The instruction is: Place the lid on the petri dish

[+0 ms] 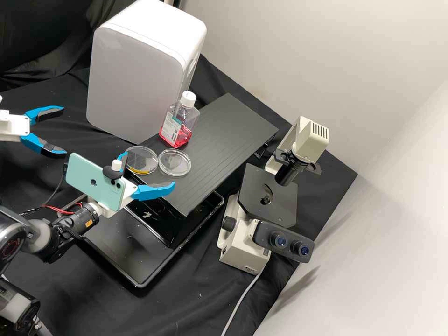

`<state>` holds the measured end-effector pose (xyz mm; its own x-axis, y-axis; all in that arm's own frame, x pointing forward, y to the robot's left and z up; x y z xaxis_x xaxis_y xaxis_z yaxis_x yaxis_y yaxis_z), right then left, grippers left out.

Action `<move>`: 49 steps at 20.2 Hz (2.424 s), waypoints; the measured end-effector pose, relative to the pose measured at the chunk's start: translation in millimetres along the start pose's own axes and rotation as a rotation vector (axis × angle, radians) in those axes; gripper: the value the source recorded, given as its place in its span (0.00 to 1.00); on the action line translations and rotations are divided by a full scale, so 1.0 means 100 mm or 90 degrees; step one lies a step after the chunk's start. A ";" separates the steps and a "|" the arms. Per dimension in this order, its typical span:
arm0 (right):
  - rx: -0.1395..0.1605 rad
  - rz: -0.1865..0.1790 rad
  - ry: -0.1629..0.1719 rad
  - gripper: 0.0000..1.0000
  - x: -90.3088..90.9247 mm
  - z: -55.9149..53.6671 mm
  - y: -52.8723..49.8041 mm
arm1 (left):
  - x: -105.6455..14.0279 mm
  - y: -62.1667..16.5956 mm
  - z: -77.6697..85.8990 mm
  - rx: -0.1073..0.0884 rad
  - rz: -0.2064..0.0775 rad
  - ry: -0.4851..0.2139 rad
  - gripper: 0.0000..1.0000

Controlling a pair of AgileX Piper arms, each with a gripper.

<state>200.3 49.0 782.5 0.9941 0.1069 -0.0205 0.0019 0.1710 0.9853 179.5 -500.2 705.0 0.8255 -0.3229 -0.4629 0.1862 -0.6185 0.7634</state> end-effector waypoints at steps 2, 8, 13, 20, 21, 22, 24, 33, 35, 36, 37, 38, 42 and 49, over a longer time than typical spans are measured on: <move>0.002 0.002 0.009 1.00 0.00 -0.03 0.01 | 0.00 0.000 0.00 0.000 0.000 0.000 1.00; 0.011 -0.027 0.049 1.00 0.05 -0.19 -0.11 | 0.00 0.000 0.00 0.000 0.000 0.000 1.00; 0.016 -0.056 0.040 1.00 0.09 -0.22 -0.24 | 0.00 0.000 0.00 0.009 0.000 0.000 1.00; 0.017 -0.066 0.022 1.00 0.10 -0.20 -0.29 | 0.00 0.000 0.00 0.009 0.000 0.000 1.00; 0.016 -0.069 0.020 1.00 0.10 -0.19 -0.30 | 0.00 0.000 0.00 0.009 0.000 0.000 1.00; 0.016 -0.069 0.018 1.00 0.10 -0.18 -0.31 | 0.00 -0.001 0.00 0.009 0.000 0.000 1.00; 0.014 -0.069 0.010 0.00 0.11 -0.15 -0.30 | 0.00 0.000 0.00 0.007 0.001 0.003 1.00; 0.065 -0.078 0.029 0.00 0.15 -0.08 -0.27 | 0.00 -0.002 0.01 0.009 0.001 0.005 1.00; 0.062 -0.080 0.034 0.00 0.16 -0.08 -0.27 | 0.00 -0.002 0.01 0.009 0.001 0.005 1.00; 0.061 -0.082 0.038 0.00 0.16 -0.08 -0.27 | 0.00 -0.002 0.01 0.009 0.001 0.005 1.00; 0.063 -0.084 0.039 0.00 0.16 -0.08 -0.28 | 0.00 -0.002 0.01 0.009 0.001 0.005 1.00; 0.063 -0.085 0.039 0.00 0.16 -0.08 -0.28 | 0.00 -0.002 0.01 0.009 0.001 0.005 1.00; 0.066 -0.085 0.047 0.00 0.16 -0.09 -0.28 | 0.00 -0.002 0.01 0.010 0.001 0.005 1.00; 0.063 -0.094 0.060 0.00 0.16 -0.09 -0.28 | 0.00 -0.002 0.01 0.016 0.001 0.005 1.00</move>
<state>215.2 54.8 752.6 0.9677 0.1791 -0.1774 0.1623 0.0958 0.9821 179.0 -500.7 704.5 0.8301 -0.3180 -0.4581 0.1716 -0.6360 0.7524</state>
